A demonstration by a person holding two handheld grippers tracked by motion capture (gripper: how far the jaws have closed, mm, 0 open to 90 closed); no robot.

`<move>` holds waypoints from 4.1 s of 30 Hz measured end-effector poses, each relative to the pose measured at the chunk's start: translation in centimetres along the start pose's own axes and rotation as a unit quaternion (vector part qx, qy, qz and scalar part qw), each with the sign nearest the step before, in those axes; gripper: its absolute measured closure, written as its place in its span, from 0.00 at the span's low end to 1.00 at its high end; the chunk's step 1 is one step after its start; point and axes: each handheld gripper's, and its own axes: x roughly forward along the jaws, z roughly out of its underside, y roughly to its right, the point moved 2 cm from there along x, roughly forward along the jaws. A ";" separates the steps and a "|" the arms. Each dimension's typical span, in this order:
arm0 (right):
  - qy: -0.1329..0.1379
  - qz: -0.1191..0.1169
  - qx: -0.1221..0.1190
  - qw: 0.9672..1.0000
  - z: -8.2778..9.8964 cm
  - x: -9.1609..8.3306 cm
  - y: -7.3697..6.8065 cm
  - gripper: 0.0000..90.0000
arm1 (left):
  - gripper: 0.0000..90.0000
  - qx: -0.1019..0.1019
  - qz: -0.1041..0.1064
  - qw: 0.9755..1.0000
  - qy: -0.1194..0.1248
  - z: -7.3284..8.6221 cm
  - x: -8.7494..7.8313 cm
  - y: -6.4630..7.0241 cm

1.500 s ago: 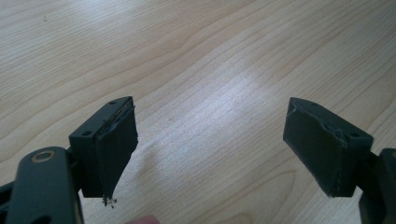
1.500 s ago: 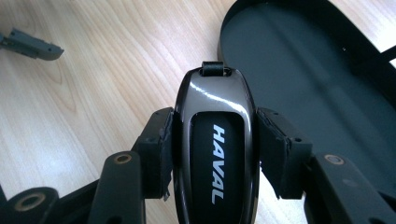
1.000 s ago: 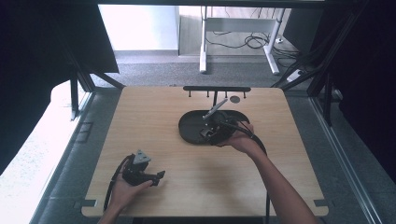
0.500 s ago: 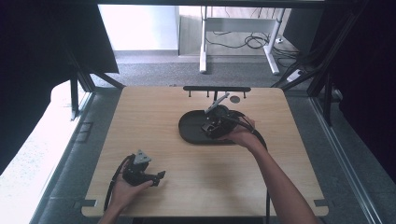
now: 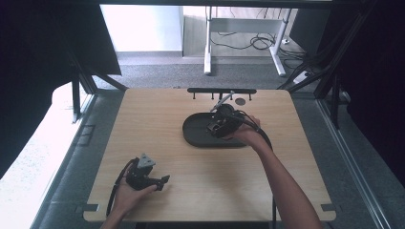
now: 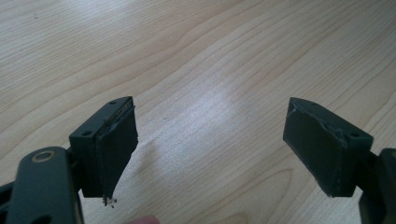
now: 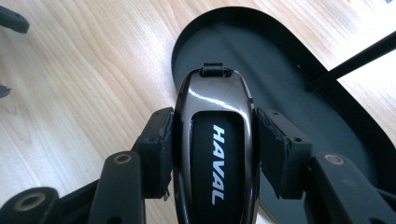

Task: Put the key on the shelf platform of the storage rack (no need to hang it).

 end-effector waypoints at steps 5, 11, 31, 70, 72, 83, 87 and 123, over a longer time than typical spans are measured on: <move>-0.001 0.000 0.007 1.000 0.0 1.1 1.1 0.55 | 0.20 0.002 0.001 1.000 -0.003 0.0 0.0 0.0; -0.010 0.001 0.014 1.000 -0.1 2.0 1.8 0.55 | 0.20 0.005 0.000 1.000 -0.005 0.0 0.1 -0.1; -0.038 0.007 0.021 0.999 0.6 5.2 4.1 0.55 | 0.20 0.005 0.000 1.000 -0.009 0.1 0.3 -0.1; -0.074 0.029 0.026 0.996 3.2 9.0 7.3 0.55 | 0.20 0.006 -0.001 1.000 -0.017 0.2 0.6 -0.1; -0.072 0.029 0.019 0.997 3.3 9.2 7.4 0.55 | 0.20 0.005 -0.001 1.000 -0.017 0.2 0.6 -0.1; -0.094 0.037 0.030 0.994 3.8 10.2 7.2 0.55 | 0.20 0.004 0.001 1.000 -0.020 0.2 0.7 0.0; -0.098 0.037 0.027 0.994 4.1 10.6 7.1 0.55 | 0.20 0.008 0.002 1.000 -0.021 0.2 0.7 0.0; 0.006 0.040 0.033 0.999 5.1 5.2 3.4 0.37 | 0.20 0.016 0.000 1.000 -0.016 0.1 0.6 0.4</move>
